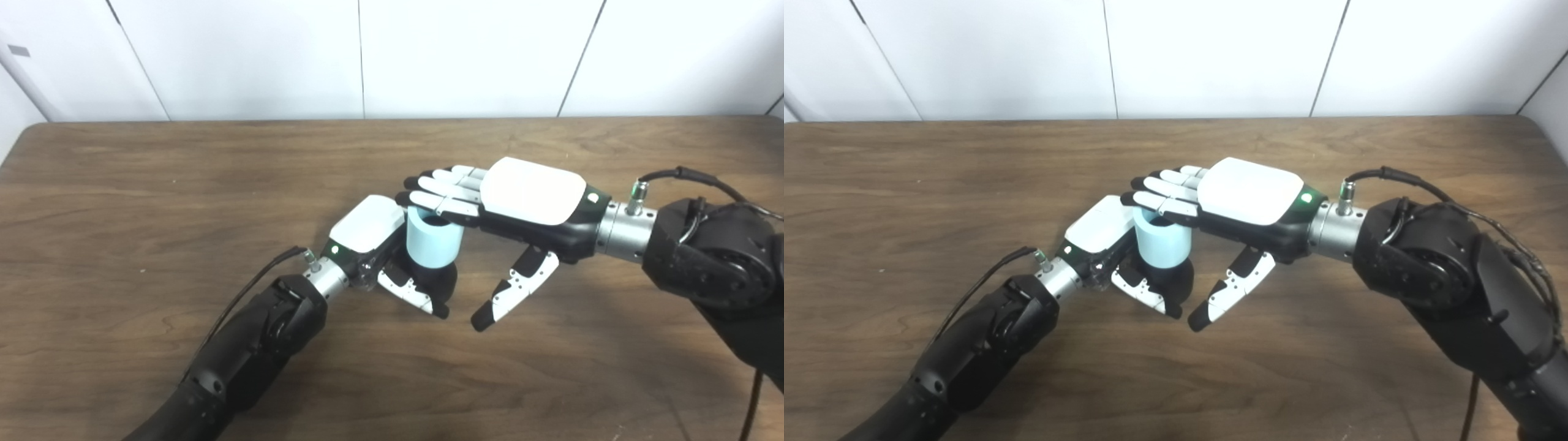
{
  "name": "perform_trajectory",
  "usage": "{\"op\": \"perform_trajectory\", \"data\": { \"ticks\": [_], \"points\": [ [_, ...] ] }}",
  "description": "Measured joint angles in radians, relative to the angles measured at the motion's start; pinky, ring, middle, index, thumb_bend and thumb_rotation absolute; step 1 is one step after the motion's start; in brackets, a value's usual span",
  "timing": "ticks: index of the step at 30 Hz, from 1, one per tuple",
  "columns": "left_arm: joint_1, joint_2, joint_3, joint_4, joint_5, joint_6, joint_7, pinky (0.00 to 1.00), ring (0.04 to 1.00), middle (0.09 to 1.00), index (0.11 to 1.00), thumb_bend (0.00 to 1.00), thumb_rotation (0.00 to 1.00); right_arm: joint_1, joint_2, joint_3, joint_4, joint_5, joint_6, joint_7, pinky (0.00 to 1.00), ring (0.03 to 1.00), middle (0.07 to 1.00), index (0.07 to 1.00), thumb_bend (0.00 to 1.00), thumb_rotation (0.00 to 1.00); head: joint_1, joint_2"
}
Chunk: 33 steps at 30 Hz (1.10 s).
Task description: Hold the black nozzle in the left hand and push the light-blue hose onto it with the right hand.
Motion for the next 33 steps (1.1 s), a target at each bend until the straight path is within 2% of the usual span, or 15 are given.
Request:
{"op": "perform_trajectory", "data": {
  "ticks": [2, 7, 8, 12, 21, 29, 33],
  "points": [
    [0.0, 0.0, 0.0, 0.0, 0.0, 0.0, 0.0, 0.27, 0.348, 0.397, 0.494, 0.52, 0.0, 0.0, 0.001, 0.002, -0.001, -0.012, 0.002, 0.0, 0.99, 1.0, 1.0, 0.975, 0.85, 0.86, 0.0, 0.002],
    [0.001, 0.0, 0.0, 0.0, 0.0, 0.0, 0.0, 0.27, 0.345, 0.469, 0.483, 0.53, 0.0, 0.003, 0.009, 0.004, -0.004, -0.035, 0.021, 0.0, 0.98, 1.0, 1.0, 0.972, 0.84, 0.85, -0.003, 0.003],
    [0.001, 0.0, 0.0, 0.0, 0.0, 0.0, 0.0, 0.27, 0.348, 0.427, 0.492, 0.52, 0.0, 0.003, 0.009, 0.004, -0.004, -0.035, 0.025, 0.0, 0.98, 1.0, 1.0, 0.97, 0.85, 0.85, -0.003, 0.003],
    [0.001, 0.0, 0.001, 0.0, 0.0, 0.0, 0.0, 0.27, 0.349, 0.399, 0.495, 0.52, 0.0, 0.018, 0.018, 0.017, -0.001, -0.047, 0.036, 0.0, 0.95, 0.994, 0.996, 0.959, 0.84, 0.85, -0.003, 0.006],
    [0.001, 0.0, 0.001, 0.0, 0.0, 0.0, 0.0, 0.26, 0.344, 0.398, 0.493, 0.52, 0.0, 0.021, 0.02, 0.018, -0.001, -0.049, 0.042, 0.0, 0.92, 0.982, 0.995, 0.962, 0.85, 0.85, 0.0, 0.008],
    [0.001, 0.001, 0.001, 0.0, 0.0, 0.0, 0.0, 0.29, 0.372, 0.404, 0.498, 0.52, 0.0, 0.031, 0.029, 0.018, -0.003, -0.048, 0.041, -0.014, 0.94, 0.987, 0.997, 0.959, 0.84, 0.84, -0.003, 0.006],
    [0.001, 0.001, 0.001, 0.0, 0.0, 0.0, 0.0, 0.29, 0.363, 0.399, 0.495, 0.52, 0.0, 0.033, 0.029, 0.015, -0.005, -0.047, 0.039, -0.017, 0.92, 0.989, 1.0, 0.989, 0.82, 0.83, 0.0, 0.002]
  ]
}}
